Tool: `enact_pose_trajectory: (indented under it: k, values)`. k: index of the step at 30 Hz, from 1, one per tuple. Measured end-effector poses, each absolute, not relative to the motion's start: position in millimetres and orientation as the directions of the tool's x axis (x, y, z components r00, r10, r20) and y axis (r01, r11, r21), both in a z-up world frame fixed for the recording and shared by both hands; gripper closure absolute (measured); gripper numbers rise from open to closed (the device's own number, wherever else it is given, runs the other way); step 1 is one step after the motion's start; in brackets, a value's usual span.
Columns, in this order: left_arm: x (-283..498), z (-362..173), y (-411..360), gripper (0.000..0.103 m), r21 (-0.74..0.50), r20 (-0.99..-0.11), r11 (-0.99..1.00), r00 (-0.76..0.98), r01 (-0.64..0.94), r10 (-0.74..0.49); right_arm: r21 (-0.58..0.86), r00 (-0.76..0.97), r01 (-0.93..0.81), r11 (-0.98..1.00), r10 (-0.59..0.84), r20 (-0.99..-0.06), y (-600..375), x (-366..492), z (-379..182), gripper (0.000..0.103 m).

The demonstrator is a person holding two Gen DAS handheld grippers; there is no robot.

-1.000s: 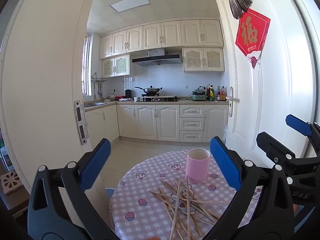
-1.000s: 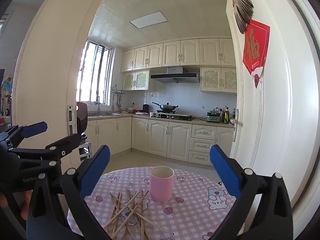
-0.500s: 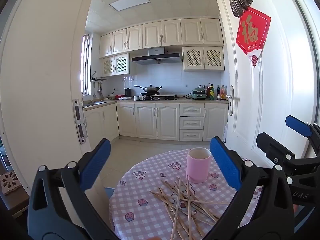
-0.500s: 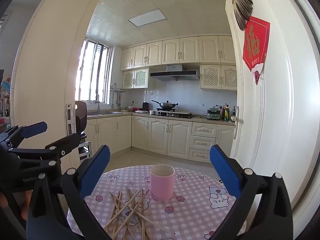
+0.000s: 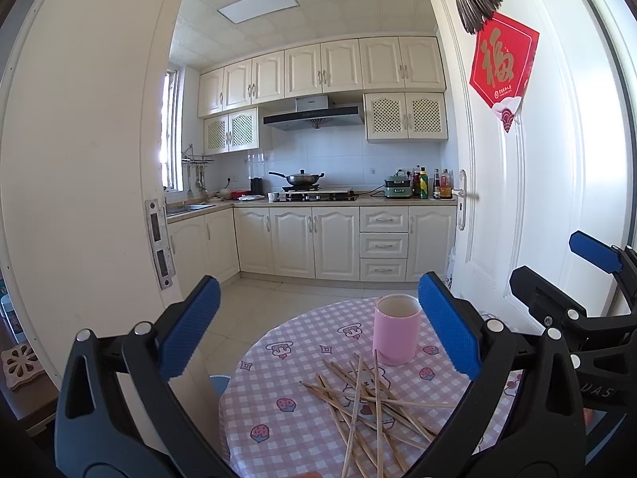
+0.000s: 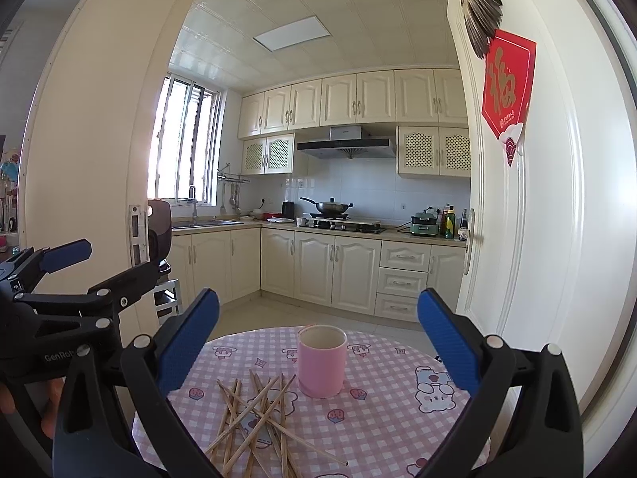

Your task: Organize utensils

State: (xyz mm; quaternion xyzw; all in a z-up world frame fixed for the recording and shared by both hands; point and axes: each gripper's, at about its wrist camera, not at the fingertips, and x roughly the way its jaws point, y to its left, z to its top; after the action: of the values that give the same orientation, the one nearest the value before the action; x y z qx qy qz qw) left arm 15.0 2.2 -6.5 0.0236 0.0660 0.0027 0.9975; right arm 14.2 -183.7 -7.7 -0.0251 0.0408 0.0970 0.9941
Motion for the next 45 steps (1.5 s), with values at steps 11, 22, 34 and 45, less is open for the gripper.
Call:
enact_pose_trajectory:
  k: [11,22,34,45]
  values:
    - [16.0,-6.9,3.0,0.006,0.043,-0.138,0.999,0.99,0.008,-0.002,-0.035,0.978,-0.192,0.981,0.188,-0.092,-184.4,13.9,-7.8,0.007]
    - [15.5,-6.6,2.4,0.006,0.039,-0.145,0.999,0.989,0.01,-0.005,-0.034,0.977,-0.193,0.981,0.189,-0.096,-185.6,14.2,-7.6,0.007]
    - [16.9,-6.7,2.0,0.006,0.041,-0.145,0.999,0.989,0.01,-0.004,-0.032,0.977,-0.196,0.98,0.192,-0.098,-185.7,14.4,-7.6,0.007]
    - [18.8,-5.9,1.8,0.006,0.043,-0.151,0.999,0.989,0.008,-0.001,-0.033,0.973,-0.206,0.978,0.201,-0.109,-184.7,15.6,-6.6,0.007]
